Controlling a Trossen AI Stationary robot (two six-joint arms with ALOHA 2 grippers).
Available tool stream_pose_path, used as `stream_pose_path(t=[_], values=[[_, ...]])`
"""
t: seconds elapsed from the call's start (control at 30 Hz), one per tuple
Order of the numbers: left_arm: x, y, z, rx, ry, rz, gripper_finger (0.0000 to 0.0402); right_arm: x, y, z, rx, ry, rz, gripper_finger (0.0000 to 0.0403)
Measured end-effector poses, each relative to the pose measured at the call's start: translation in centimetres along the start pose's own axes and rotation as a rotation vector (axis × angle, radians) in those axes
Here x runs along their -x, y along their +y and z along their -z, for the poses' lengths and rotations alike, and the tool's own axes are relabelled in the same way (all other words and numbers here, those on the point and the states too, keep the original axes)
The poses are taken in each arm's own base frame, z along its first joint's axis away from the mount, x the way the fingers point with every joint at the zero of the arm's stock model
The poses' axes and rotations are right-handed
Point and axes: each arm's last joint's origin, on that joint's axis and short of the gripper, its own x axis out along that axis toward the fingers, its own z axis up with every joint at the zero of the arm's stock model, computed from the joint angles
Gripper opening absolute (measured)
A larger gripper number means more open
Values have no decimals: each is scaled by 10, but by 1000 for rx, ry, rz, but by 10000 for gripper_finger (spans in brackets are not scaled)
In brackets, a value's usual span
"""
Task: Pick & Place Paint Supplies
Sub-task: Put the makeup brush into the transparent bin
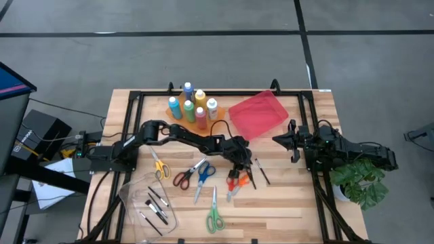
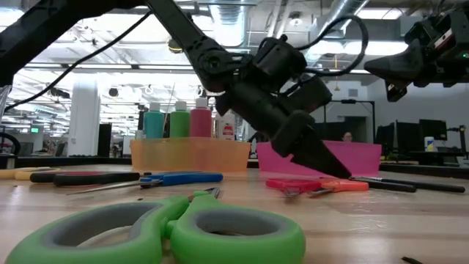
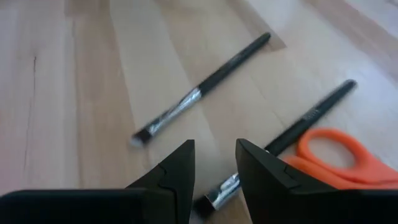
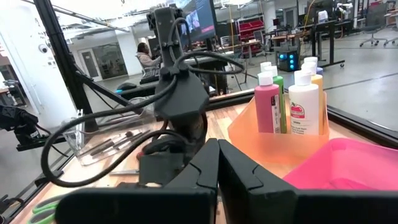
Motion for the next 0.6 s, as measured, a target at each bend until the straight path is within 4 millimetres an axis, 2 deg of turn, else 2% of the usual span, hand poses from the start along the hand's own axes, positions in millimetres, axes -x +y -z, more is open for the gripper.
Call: stream_pose_path(t=[0.3, 0.6], values=[[17, -2, -10, 55, 73, 16, 112, 0, 0, 0, 0, 2, 0, 0], [20, -1, -13, 76, 86, -26, 112, 0, 0, 0, 0, 1, 0, 0]])
